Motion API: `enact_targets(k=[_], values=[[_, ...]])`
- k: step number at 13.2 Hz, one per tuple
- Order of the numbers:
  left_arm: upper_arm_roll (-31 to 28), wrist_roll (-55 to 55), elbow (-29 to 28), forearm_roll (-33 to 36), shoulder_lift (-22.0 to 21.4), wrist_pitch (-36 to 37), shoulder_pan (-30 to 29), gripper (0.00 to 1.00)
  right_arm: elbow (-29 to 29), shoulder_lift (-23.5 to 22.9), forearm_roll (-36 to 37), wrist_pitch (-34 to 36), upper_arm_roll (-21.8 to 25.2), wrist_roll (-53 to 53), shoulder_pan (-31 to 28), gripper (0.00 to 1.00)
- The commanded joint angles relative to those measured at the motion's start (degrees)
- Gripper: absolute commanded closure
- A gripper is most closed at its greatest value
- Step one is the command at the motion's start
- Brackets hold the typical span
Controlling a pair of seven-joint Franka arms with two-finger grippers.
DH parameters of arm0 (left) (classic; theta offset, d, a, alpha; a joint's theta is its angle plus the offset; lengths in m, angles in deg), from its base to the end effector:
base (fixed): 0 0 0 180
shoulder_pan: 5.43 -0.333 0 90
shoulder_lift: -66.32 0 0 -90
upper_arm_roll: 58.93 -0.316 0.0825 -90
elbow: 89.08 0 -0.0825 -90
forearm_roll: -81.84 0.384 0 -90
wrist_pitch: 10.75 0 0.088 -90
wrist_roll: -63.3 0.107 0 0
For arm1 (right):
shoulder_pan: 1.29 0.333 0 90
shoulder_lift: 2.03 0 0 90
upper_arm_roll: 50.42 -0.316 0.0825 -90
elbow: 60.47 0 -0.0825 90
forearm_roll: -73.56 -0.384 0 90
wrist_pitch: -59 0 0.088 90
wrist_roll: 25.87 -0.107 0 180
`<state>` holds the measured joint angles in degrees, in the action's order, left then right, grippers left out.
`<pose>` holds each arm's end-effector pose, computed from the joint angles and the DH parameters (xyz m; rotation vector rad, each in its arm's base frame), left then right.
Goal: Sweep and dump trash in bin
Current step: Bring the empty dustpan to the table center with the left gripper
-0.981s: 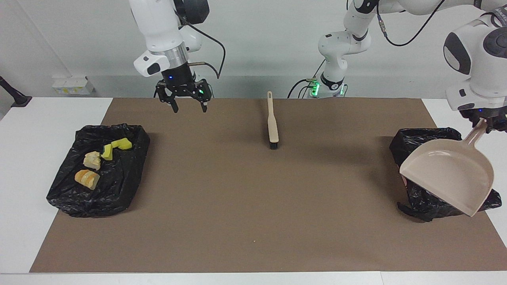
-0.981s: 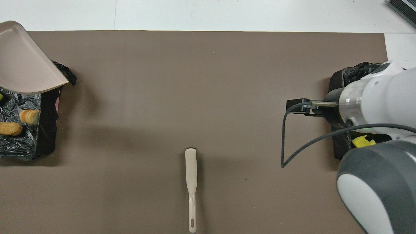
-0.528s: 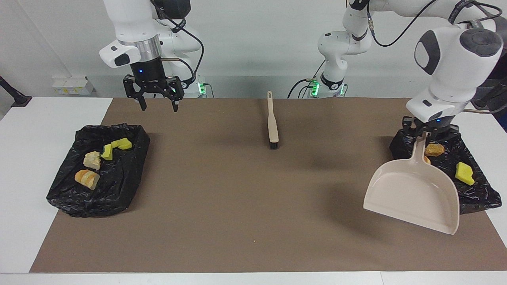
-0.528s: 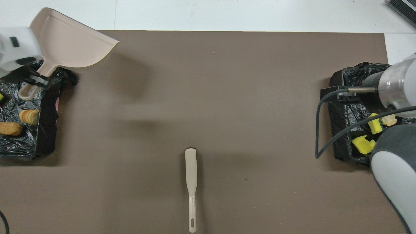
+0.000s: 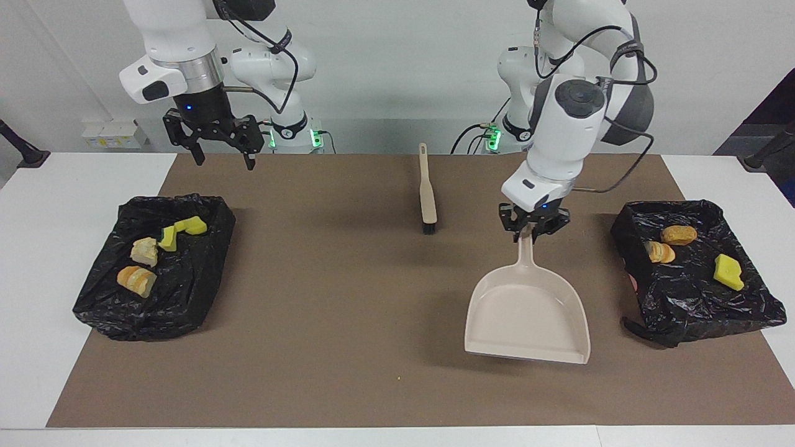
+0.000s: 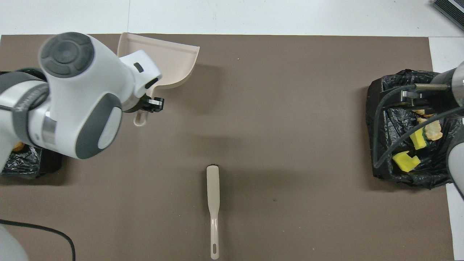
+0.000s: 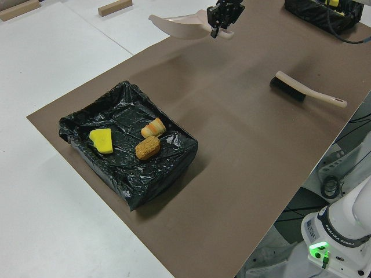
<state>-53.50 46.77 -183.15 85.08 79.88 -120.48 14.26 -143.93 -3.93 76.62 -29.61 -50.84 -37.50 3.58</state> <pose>0.5805 -0.2623 0.4801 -3.1142 0.2575 -0.0727 0.5611 0.0460 0.6577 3.0909 -0.1756 0.0990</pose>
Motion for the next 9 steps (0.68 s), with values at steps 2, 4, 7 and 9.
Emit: enact_targets(k=[2,4,7,9], values=[[-1.2,-8.4,-6.6,-4.5,-0.8,-6.4,8.5,1.0,0.2,0.8,-0.7,2.7,2.0,3.5,0.8,0.0],[-1.1,-10.3,-10.9,-5.2,0.3,-15.5,12.3,1.0,-1.0,1.5,-0.7,3.4,1.9,3.5,0.8,0.0],[-1.2,-10.0,-14.8,-6.3,0.8,-21.6,13.7,1.0,-1.8,1.9,-0.8,3.1,1.5,3.2,0.8,0.0],[-1.2,-10.3,-14.9,-6.3,1.1,-21.8,12.9,1.0,-1.5,1.5,-4.8,2.5,1.5,2.5,0.8,0.0]])
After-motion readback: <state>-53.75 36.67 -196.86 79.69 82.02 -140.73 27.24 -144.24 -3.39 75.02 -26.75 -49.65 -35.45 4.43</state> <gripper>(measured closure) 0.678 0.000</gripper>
